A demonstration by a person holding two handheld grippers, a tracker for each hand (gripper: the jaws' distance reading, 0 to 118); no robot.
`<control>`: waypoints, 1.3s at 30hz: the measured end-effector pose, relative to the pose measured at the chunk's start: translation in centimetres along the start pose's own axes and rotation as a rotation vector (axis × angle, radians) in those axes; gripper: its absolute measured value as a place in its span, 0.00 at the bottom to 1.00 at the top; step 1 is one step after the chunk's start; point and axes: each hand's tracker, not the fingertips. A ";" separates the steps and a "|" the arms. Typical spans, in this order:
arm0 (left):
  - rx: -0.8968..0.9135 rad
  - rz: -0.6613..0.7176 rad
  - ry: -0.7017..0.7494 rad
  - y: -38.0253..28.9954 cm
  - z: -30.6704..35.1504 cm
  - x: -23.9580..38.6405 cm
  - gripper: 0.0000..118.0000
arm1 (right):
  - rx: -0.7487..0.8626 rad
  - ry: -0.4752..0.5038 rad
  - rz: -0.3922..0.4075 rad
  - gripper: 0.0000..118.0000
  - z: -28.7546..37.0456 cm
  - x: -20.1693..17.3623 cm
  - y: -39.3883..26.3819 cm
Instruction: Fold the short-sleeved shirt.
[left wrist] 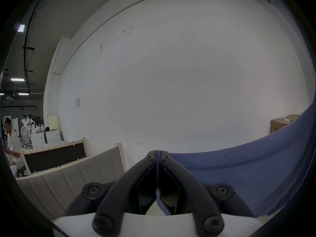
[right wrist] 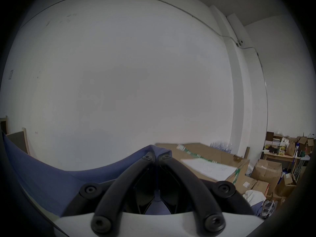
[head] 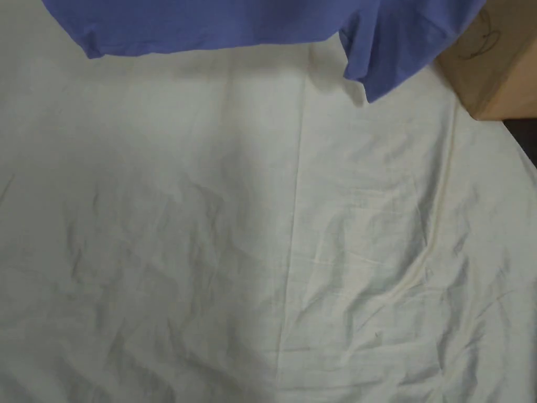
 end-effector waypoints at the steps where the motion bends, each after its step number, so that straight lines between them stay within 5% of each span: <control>1: -0.021 0.003 -0.008 -1.2 -0.1 0.1 0.00 | -0.014 0.005 -0.002 0.00 -0.2 -0.1 -1.1; 12: -0.281 0.037 -0.091 -15.9 6.0 -1.8 0.00 | -0.349 0.164 -0.012 0.00 3.6 2.5 -17.1; 20: -0.412 0.145 -0.161 -26.1 19.9 -7.8 0.00 | -0.578 0.282 -0.103 0.00 16.9 8.5 -29.2; 32: -0.700 0.088 -0.166 -38.5 39.5 -14.7 0.00 | -0.895 0.401 -0.140 0.00 35.6 16.4 -43.7; 37: -0.813 0.116 -0.120 -40.6 42.2 -16.2 0.00 | -0.974 0.437 -0.054 0.00 40.3 17.1 -45.7; 38: -0.816 0.111 -0.125 -40.7 42.6 -16.5 0.11 | -0.985 0.451 -0.006 0.06 41.0 17.0 -46.0; 39: -0.832 0.100 -0.102 -40.9 42.8 -16.6 0.25 | -0.994 0.453 0.021 0.25 41.5 16.9 -46.3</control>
